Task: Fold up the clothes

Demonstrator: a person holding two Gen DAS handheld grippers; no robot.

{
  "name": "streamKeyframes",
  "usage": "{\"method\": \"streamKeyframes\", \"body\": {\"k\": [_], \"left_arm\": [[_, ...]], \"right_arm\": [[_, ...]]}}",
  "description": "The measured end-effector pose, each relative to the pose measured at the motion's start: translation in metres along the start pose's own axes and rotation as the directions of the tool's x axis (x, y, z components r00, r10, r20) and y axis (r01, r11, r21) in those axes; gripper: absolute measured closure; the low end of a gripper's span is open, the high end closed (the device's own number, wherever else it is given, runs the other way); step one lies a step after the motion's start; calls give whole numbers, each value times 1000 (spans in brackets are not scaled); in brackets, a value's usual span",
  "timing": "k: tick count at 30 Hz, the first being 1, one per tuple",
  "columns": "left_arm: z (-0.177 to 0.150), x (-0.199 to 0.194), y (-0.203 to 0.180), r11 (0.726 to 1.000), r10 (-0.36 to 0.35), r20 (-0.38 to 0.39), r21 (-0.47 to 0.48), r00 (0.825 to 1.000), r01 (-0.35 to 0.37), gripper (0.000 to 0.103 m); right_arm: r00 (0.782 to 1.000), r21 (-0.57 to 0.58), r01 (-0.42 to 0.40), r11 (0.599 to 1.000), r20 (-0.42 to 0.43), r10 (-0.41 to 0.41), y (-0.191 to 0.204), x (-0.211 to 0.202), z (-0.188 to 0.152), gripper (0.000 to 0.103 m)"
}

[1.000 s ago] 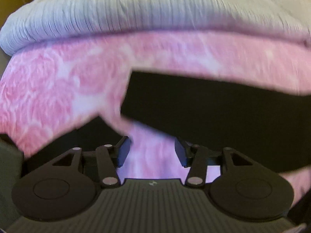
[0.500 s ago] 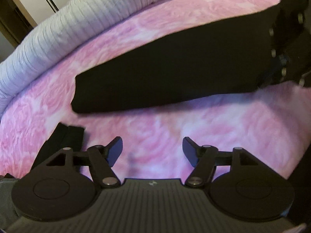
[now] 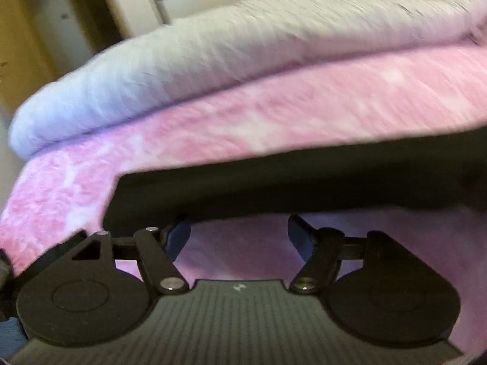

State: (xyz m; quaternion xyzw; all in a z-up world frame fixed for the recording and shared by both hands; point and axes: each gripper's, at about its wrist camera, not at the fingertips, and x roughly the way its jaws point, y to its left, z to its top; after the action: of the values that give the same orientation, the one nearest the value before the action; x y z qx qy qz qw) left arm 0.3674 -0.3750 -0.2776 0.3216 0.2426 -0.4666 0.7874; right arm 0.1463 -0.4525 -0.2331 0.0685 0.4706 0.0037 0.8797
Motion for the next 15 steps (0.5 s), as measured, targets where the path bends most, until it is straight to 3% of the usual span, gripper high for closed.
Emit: {"method": "streamKeyframes", "body": {"k": [4,7,10,12,15], "left_arm": [[8,-8,52,987,139,24,-85,990,-137,36],[2,-24,96,975,210,14,-74,978,-209,38],[-10,-37,101,981,193,4,24,981,-193,38],[-23,-45,76,976,157,26,149,987,-159,36],[-34,-50,23,977,36,33,210,999,-43,35]], "right_arm": [[999,14,24,1000,27,-24,-2,-7,-3,103],[1000,31,15,999,24,-15,-4,-3,-4,103],[999,171,-47,984,23,44,-21,2,-5,102],[996,263,-87,961,27,83,-31,6,-5,102],[989,397,-145,906,44,139,-51,5,-5,102]]}}
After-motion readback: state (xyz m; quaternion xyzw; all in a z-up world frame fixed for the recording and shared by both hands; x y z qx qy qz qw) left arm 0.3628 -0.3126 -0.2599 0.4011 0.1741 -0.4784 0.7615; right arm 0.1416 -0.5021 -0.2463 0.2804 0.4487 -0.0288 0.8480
